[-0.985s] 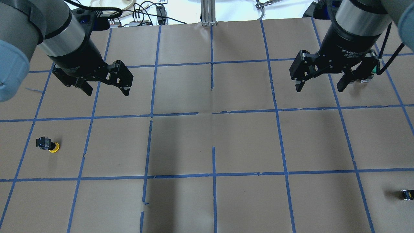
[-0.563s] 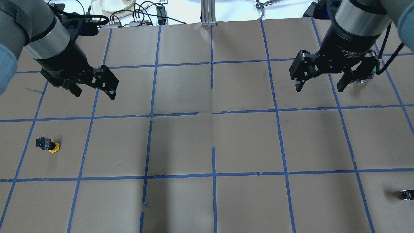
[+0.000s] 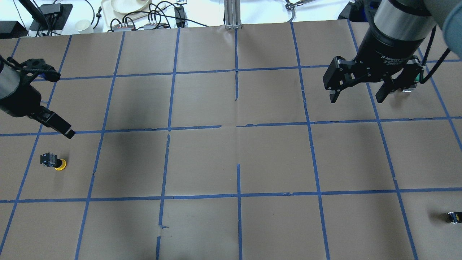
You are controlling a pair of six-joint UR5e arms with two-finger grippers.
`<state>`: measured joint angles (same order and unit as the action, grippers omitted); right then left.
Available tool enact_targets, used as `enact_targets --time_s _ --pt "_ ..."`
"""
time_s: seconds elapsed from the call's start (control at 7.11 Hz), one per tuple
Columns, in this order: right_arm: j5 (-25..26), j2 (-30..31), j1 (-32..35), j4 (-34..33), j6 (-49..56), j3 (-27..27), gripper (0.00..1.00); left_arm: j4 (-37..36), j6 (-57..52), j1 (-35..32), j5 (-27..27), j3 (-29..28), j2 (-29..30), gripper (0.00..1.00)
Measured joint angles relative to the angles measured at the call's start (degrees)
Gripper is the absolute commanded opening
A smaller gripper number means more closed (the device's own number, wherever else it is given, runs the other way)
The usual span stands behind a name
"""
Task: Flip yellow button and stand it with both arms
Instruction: 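Lower the left gripper over the yellow button's black base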
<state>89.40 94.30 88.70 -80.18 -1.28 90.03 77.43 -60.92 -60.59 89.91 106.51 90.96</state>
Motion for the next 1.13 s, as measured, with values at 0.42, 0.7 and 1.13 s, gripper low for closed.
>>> enact_targets --time_s 0.42,0.7,1.13 --pt "-0.1 0.0 0.0 0.0 -0.1 0.1 1.0 -12.1 -28.9 8.2 -0.2 1.5 8.0 1.0" --pt "0.0 0.0 0.0 0.1 0.0 0.1 1.0 -17.4 -40.6 10.2 -0.2 3.2 10.7 1.0" --pt "0.0 0.1 0.0 0.1 0.0 0.1 1.0 -25.1 -46.0 10.8 1.9 8.7 11.2 1.0"
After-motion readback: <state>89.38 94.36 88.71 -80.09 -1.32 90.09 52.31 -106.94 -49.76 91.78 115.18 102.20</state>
